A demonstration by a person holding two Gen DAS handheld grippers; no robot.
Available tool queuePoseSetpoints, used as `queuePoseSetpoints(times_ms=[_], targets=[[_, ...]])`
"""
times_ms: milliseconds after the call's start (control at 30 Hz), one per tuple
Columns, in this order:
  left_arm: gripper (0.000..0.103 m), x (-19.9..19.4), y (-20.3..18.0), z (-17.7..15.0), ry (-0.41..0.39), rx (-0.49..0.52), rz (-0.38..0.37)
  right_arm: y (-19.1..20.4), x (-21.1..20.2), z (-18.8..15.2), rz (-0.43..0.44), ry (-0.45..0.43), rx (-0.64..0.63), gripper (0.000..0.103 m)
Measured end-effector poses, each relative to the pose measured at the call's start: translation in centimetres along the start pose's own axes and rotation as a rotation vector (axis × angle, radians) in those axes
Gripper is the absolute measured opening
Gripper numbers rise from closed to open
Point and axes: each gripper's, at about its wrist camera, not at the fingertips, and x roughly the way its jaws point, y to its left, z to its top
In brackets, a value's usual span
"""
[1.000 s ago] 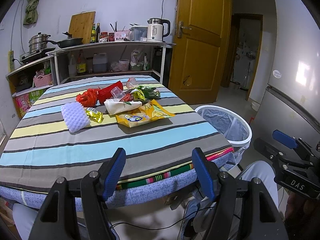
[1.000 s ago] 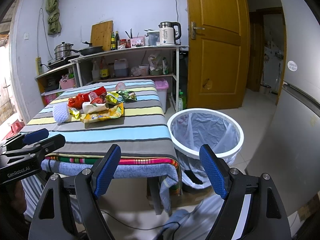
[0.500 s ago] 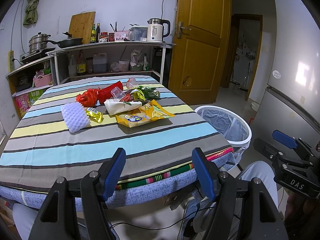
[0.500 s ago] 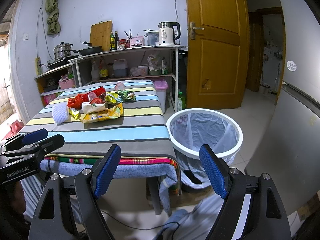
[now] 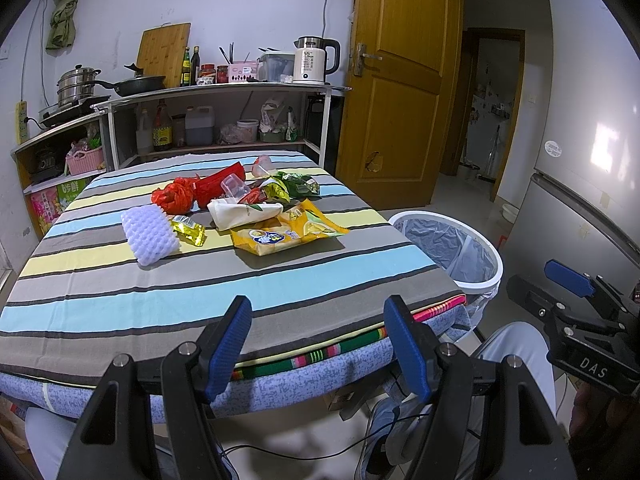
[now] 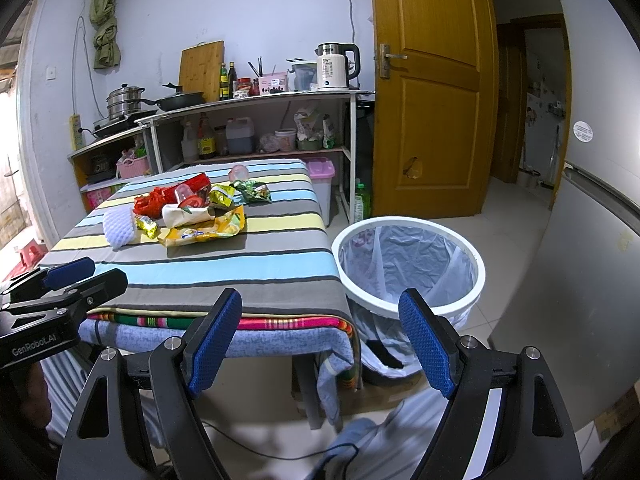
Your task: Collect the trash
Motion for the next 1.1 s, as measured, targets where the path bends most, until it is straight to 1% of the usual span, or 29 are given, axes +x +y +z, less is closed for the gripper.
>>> queuePoseSetpoints(times_ms=[300,467,500,700,767,967,1100], targets=[[0.07,0.0,0.0,0.0,0.0,-0.001,0.0,-0.1,-0.1,0.0,-0.001,0.0,0.0,0.081],[0.07,-0.4,-0.7,0.8,0.001,-0.003,0.004,0.0,0.0,0.0,-0.001,0.001,-0.001,0.081],[0.07,-0.2,-0.2,0.1,0.002,-0.003,0.001,0.0,-0.1,0.0,0.0,0.001,-0.002,0.081],[0.07,0.1,0.4,0.0,0.006,-0.02,0.009,-0.1,0.3,0.1,0.012,0.01,-0.008,0.081],[0.07,0.5,1.0,0.0,0.011,-0.036,0.006,0.2,1.3,0.1,0.018,0.018,-0.011,0.081],[0.07,1.5,2.8,0.1,0.027,-0.08,0.01,1.3,3.1,0.9,0.071,0.024,-0.044,0.081],[0.07,2.3,4.2,0.6,0.023,-0.081,0.049,2.5,4.9,1.6,0.127,0.045,-0.077,0.081]])
